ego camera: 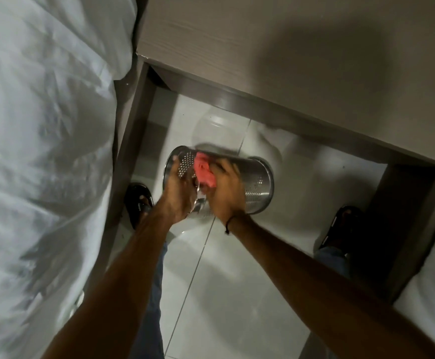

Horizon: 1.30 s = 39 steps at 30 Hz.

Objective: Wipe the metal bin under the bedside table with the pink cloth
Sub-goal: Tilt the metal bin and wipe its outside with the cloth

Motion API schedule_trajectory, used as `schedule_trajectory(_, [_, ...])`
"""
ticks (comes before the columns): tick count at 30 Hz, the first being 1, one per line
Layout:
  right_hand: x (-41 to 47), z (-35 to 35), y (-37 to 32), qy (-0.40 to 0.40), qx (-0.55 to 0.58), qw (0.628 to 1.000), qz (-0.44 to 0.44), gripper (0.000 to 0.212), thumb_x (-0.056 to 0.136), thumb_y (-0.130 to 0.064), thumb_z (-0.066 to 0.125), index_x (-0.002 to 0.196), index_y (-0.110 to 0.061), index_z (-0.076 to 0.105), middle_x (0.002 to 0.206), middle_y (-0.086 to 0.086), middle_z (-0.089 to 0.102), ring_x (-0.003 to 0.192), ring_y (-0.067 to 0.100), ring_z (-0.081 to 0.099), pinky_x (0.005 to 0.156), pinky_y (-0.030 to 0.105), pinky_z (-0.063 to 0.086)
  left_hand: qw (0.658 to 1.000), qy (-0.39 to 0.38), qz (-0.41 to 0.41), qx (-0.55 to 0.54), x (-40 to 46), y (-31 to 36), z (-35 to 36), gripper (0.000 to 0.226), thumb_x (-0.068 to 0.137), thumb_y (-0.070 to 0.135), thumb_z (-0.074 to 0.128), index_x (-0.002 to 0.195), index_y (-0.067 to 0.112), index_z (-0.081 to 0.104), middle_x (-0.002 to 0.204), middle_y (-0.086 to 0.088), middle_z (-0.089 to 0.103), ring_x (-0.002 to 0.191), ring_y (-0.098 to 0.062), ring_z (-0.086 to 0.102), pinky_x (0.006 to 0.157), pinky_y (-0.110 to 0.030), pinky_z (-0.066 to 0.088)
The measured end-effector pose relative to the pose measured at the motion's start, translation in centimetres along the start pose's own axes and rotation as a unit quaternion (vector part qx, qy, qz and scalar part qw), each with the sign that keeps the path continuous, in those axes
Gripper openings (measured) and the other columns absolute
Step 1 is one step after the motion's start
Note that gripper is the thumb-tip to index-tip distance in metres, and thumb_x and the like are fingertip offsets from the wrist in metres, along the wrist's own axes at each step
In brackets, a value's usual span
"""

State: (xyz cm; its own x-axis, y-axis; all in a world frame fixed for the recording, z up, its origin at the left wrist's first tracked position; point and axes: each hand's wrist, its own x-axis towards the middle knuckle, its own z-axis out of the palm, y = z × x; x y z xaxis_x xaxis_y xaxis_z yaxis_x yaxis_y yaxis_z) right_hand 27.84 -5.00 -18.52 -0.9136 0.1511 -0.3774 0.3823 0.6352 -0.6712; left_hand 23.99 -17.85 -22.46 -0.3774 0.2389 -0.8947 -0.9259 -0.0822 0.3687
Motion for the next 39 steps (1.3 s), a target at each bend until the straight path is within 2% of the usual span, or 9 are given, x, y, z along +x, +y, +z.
schedule_trajectory(3, [-4.2,0.1,0.6,-0.027,-0.009,0.998,-0.048,0.042,0.087,-0.006,0.065,0.128,-0.010,0.066,0.124,0.013,0.067,0.113,0.034,0.062,0.092,0.042,0.058,1.000,0.021,-0.013,-0.018,0.4,1.2,0.2,0.099,0.084,0.091,0.019,0.142,0.024,0.064,0.141,-0.017,0.069,0.136,-0.039,0.060,0.113,-0.056,0.046])
schedule_trajectory(6, [-2.0,0.3,1.0,0.013,0.011,1.000,-0.002,0.042,0.084,-0.004,0.069,0.126,-0.009,0.067,0.124,0.013,0.067,0.114,0.035,0.061,0.094,0.042,0.057,0.999,0.015,-0.003,0.052,0.4,0.2,0.6,0.086,0.088,0.087,0.019,0.131,0.034,0.072,0.131,-0.002,0.077,0.130,-0.025,0.066,0.100,-0.047,0.050])
schedule_trajectory(10, [1.9,0.2,1.7,0.017,-0.022,0.998,0.054,0.043,0.088,-0.009,0.069,0.131,-0.013,0.064,0.126,0.007,0.063,0.114,0.029,0.057,0.093,0.043,0.056,0.999,-0.033,-0.027,0.023,-0.2,-1.6,0.8,0.070,0.097,0.075,0.024,0.116,0.037,0.081,0.121,0.008,0.081,0.120,-0.007,0.071,0.115,-0.037,0.043])
schedule_trajectory(15, [-4.4,0.6,1.1,-0.035,-0.002,0.999,-0.036,0.050,0.086,-0.004,0.069,0.135,-0.012,0.062,0.132,0.011,0.063,0.121,0.033,0.058,0.096,0.042,0.056,0.999,-0.009,-0.018,0.049,0.1,0.9,1.2,0.103,0.088,0.088,0.008,0.134,0.020,0.071,0.135,-0.023,0.071,0.128,-0.038,0.066,0.104,-0.051,0.056])
schedule_trajectory(19, [-1.3,0.4,0.6,0.018,0.037,0.999,0.024,0.043,0.086,-0.007,0.065,0.128,-0.012,0.067,0.127,0.012,0.066,0.115,0.036,0.060,0.095,0.044,0.055,0.998,0.005,0.008,0.069,-0.8,0.2,2.1,0.083,0.092,0.084,0.015,0.117,0.037,0.079,0.133,-0.002,0.073,0.112,-0.022,0.072,0.092,-0.038,0.050])
schedule_trajectory(22, [1.7,-0.5,0.2,0.074,0.007,0.996,0.043,0.041,0.082,-0.001,0.064,0.122,-0.011,0.070,0.119,0.010,0.068,0.107,0.036,0.062,0.089,0.041,0.056,0.999,-0.009,-0.004,0.033,-1.9,-1.0,2.3,0.069,0.092,0.082,0.025,0.119,0.044,0.075,0.146,0.002,0.067,0.131,-0.014,0.064,0.114,-0.043,0.044])
schedule_trajectory(28, [-4.7,-0.2,0.7,0.014,0.006,0.999,-0.034,0.046,0.086,-0.006,0.056,0.131,-0.009,0.065,0.127,0.012,0.066,0.113,0.033,0.062,0.094,0.041,0.057,0.996,-0.004,0.030,-0.087,-1.5,0.5,2.2,0.105,0.085,0.091,0.017,0.149,0.017,0.057,0.149,-0.020,0.062,0.139,-0.038,0.058,0.119,-0.054,0.040])
schedule_trajectory(33, [-0.7,-0.2,0.0,0.032,-0.007,0.999,-0.003,0.043,0.089,-0.014,0.059,0.131,-0.012,0.065,0.127,0.010,0.066,0.115,0.033,0.059,0.094,0.045,0.056,0.998,-0.002,0.045,-0.037,-1.5,-1.4,2.4,0.085,0.098,0.078,0.021,0.149,0.020,0.057,0.150,-0.010,0.063,0.142,-0.026,0.057,0.127,-0.052,0.031])
schedule_trajectory(39, [-4.3,0.1,1.0,-0.030,-0.030,0.996,-0.079,0.052,0.085,-0.006,0.060,0.137,-0.014,0.061,0.131,0.009,0.065,0.116,0.031,0.061,0.096,0.044,0.057,0.994,-0.009,0.017,-0.104,-1.3,-0.8,0.4,0.106,0.084,0.092,0.018,0.149,0.018,0.057,0.147,-0.020,0.064,0.133,-0.034,0.064,0.111,-0.050,0.048])
